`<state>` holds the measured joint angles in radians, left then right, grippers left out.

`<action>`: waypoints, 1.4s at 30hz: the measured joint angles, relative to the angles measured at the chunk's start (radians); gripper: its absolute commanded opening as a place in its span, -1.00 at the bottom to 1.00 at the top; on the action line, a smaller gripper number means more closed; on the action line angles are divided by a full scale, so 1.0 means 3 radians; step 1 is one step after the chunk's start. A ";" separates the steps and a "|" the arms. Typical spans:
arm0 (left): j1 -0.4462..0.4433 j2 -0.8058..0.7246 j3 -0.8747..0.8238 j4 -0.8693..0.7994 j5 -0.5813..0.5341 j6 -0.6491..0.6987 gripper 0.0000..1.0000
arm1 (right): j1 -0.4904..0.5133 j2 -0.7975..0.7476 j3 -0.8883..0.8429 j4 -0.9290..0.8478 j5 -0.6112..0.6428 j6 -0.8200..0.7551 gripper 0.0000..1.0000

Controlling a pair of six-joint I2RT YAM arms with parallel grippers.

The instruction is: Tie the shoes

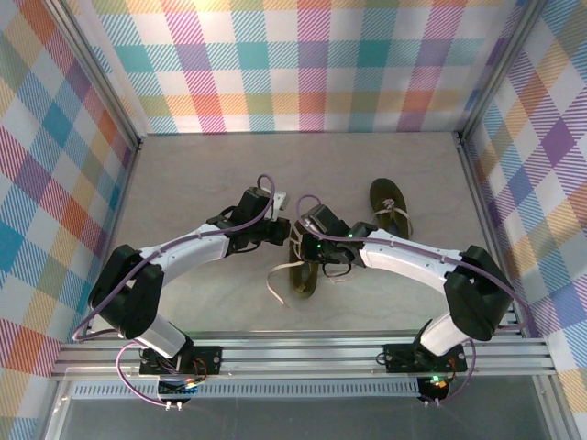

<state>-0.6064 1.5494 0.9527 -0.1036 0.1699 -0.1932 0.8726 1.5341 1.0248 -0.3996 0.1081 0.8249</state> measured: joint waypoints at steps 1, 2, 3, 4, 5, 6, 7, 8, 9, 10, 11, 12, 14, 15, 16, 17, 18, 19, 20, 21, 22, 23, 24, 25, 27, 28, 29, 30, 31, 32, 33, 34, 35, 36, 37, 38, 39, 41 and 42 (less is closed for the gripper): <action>0.0000 0.0000 0.0000 0.0000 0.0000 0.0000 -1.00 | 0.0000 0.0000 0.0000 -0.0025 0.0009 -0.0008 -0.72; 0.0000 0.0000 0.0000 0.0000 0.0000 0.0000 -1.00 | 0.0000 0.0000 0.0000 -0.0056 0.0020 -0.0010 -0.72; 0.0000 0.0000 -0.0001 0.0000 0.0000 0.0000 -1.00 | 0.0000 0.0001 0.0000 -0.0086 0.0031 -0.0011 -0.72; 0.0000 0.0000 0.0000 0.0000 0.0001 0.0000 -1.00 | 0.0000 0.0001 0.0000 -0.0122 0.0045 -0.0019 -0.72; 0.0000 0.0000 0.0000 0.0000 0.0001 0.0000 -1.00 | 0.0000 0.0003 0.0000 -0.0144 0.0055 -0.0024 -0.72; 0.0000 0.0000 -0.0001 0.0000 0.0001 0.0000 -1.00 | 0.0000 0.0006 0.0000 -0.0164 0.0066 -0.0034 -0.72; 0.0000 0.0000 0.0000 0.0000 0.0001 0.0000 -1.00 | 0.0000 0.0015 0.0000 -0.0181 0.0083 -0.0045 -0.72; 0.0000 0.0000 -0.0001 0.0000 0.0001 0.0000 -1.00 | 0.0000 0.0027 0.0000 -0.0196 0.0102 -0.0051 -0.71; 0.0000 0.0000 -0.0001 0.0000 0.0001 0.0000 -1.00 | 0.0000 0.0042 0.0000 -0.0220 0.0121 -0.0060 -0.71; 0.0000 0.0000 0.0000 0.0000 0.0001 0.0000 -1.00 | 0.0000 0.0056 0.0000 -0.0242 0.0139 -0.0067 -0.71; 0.0000 0.0000 -0.0001 0.0000 0.0001 0.0000 -1.00 | 0.0000 0.0067 0.0000 -0.0257 0.0149 -0.0072 -0.71; 0.0000 0.0000 -0.0001 0.0000 0.0001 0.0000 -1.00 | 0.0000 0.0078 0.0000 -0.0277 0.0169 -0.0074 -0.71; 0.0000 0.0000 0.0000 0.0000 0.0001 0.0000 -1.00 | 0.0000 0.0090 0.0000 -0.0317 0.0203 -0.0083 -0.71; 0.0000 0.0000 0.0000 0.0000 0.0003 0.0000 -1.00 | 0.0000 0.0092 0.0000 -0.0332 0.0220 -0.0084 -0.72; 0.0000 0.0000 0.0000 0.0000 0.0003 -0.0001 -1.00 | 0.0000 0.0092 0.0000 -0.0340 0.0229 -0.0084 -0.72; 0.0000 0.0000 0.0000 0.0000 0.0004 0.0000 -1.00 | 0.0000 0.0092 0.0000 -0.0341 0.0238 -0.0085 -0.72; 0.0000 0.0000 0.0000 0.0000 0.0009 0.0000 -1.00 | 0.0000 0.0088 -0.0003 -0.0331 0.0243 -0.0085 -0.72; 0.0000 0.0000 0.0000 0.0000 0.0018 0.0000 -1.00 | 0.0000 0.0070 -0.0020 -0.0291 0.0248 -0.0085 -0.71; 0.0000 0.0001 0.0000 0.0001 0.0032 0.0000 -1.00 | 0.0000 0.0033 -0.0061 -0.0234 0.0247 -0.0085 -0.69; 0.0000 0.0001 0.0000 0.0001 0.0052 0.0000 -1.00 | 0.0000 -0.0037 -0.0121 -0.0172 0.0237 -0.0088 -0.67; 0.0000 0.0001 0.0000 0.0004 0.0078 0.0001 -1.00 | 0.0000 -0.0117 -0.0175 -0.0122 0.0221 -0.0098 -0.64; 0.0000 0.0001 -0.0001 0.0006 0.0099 0.0003 -1.00 | 0.0000 -0.0177 -0.0203 -0.0099 0.0209 -0.0095 -0.61; 0.0000 0.0001 0.0000 0.0010 0.0128 0.0003 -1.00 | 0.0000 -0.0235 -0.0219 -0.0064 0.0184 -0.0098 -0.58; -0.0001 0.0001 0.0000 0.0015 0.0169 0.0014 -1.00 | 0.0000 -0.0268 -0.0219 -0.0014 0.0159 -0.0097 -0.57; -0.0008 0.0001 0.0000 0.0017 0.0239 0.0036 -1.00 | 0.0001 -0.0287 -0.0216 0.0078 0.0130 -0.0089 -0.56; -0.0015 0.0001 0.0000 0.0015 0.0278 0.0065 -1.00 | 0.0001 -0.0280 -0.0214 0.0088 0.0123 -0.0075 -0.56; -0.0024 0.0001 -0.0001 0.0015 0.0303 0.0089 -1.00 | 0.0001 -0.0270 -0.0212 0.0086 0.0123 -0.0062 -0.55; -0.0037 0.0001 -0.0001 0.0015 0.0332 0.0114 -1.00 | 0.0001 -0.0253 -0.0211 0.0088 0.0123 -0.0045 -0.54; -0.0052 0.0001 -0.0001 0.0014 0.0354 0.0137 -1.00 | 0.0001 -0.0231 -0.0209 0.0088 0.0123 -0.0027 -0.53; -0.0069 0.0001 -0.0001 0.0013 0.0366 0.0159 -1.00 | 0.0001 -0.0211 -0.0207 0.0088 0.0123 -0.0013 -0.53; -0.0085 0.0001 -0.0001 0.0013 0.0376 0.0179 -1.00 | 0.0001 -0.0186 -0.0206 0.0086 0.0123 0.0006 -0.51; -0.0095 0.0001 -0.0001 0.0013 0.0394 0.0195 -1.00 | 0.0000 -0.0165 -0.0206 0.0088 0.0123 0.0018 -0.50; -0.0104 0.0001 0.0000 0.0011 0.0403 0.0206 -1.00 | 0.0001 -0.0148 -0.0206 0.0086 0.0123 0.0022 -0.49; -0.0109 0.0001 0.0000 0.0010 0.0409 0.0223 -1.00 | 0.0001 -0.0134 -0.0205 0.0088 0.0123 0.0025 -0.48; -0.0112 0.0001 0.0000 0.0010 0.0417 0.0242 -1.00 | 0.0001 -0.0125 -0.0205 0.0088 0.0123 0.0032 -0.46; -0.0112 0.0001 0.0000 0.0009 0.0418 0.0254 -1.00 | 0.0001 -0.0122 -0.0203 0.0088 0.0122 0.0033 -0.45; -0.0112 0.0001 -0.0001 0.0009 0.0418 0.0263 -1.00 | 0.0001 -0.0122 -0.0203 0.0088 0.0122 0.0033 -0.43; -0.0112 0.0001 0.0000 0.0004 0.0417 0.0275 -1.00 | 0.0001 -0.0122 -0.0200 0.0117 0.0111 0.0036 -0.41; -0.0112 0.0001 0.0000 0.0003 0.0416 0.0276 -1.00 | 0.0001 -0.0122 -0.0200 0.0139 0.0108 0.0042 -0.39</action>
<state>-0.6399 1.5497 0.9527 -0.1028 0.2947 -0.1104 0.8730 1.4975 0.9649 -0.3580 0.1406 0.8375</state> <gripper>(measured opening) 0.053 0.293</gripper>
